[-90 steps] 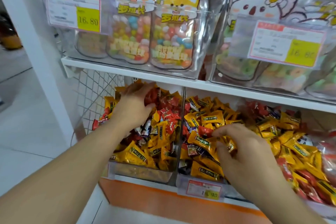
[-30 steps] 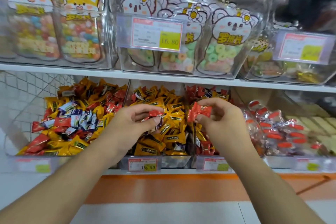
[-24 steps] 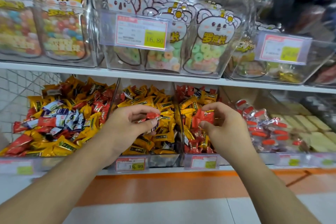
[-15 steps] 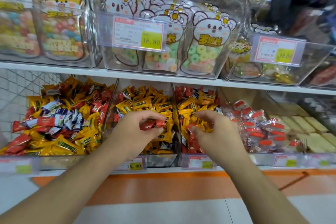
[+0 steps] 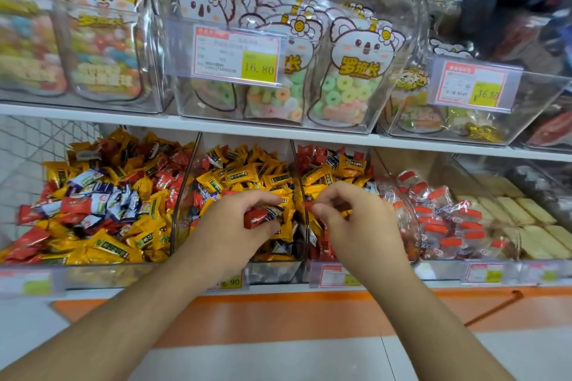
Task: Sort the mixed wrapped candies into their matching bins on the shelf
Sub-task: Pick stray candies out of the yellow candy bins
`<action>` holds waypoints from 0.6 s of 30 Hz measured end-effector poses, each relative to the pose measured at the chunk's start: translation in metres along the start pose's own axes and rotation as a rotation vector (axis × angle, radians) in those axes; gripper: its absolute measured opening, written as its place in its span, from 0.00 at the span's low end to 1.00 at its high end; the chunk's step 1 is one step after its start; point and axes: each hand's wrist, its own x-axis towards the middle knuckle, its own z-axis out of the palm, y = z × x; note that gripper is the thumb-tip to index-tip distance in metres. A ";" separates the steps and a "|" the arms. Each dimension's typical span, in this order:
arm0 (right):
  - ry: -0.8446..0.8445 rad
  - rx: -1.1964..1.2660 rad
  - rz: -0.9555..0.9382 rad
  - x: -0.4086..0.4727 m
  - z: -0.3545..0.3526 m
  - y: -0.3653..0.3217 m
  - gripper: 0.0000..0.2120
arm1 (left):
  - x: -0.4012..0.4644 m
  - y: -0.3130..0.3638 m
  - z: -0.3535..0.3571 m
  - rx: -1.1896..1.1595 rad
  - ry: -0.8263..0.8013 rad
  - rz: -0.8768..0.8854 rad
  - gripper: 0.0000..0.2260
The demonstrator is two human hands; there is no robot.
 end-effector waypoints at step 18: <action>-0.176 0.096 0.113 0.015 0.047 -0.018 0.12 | -0.008 0.001 -0.019 -0.047 -0.032 0.109 0.22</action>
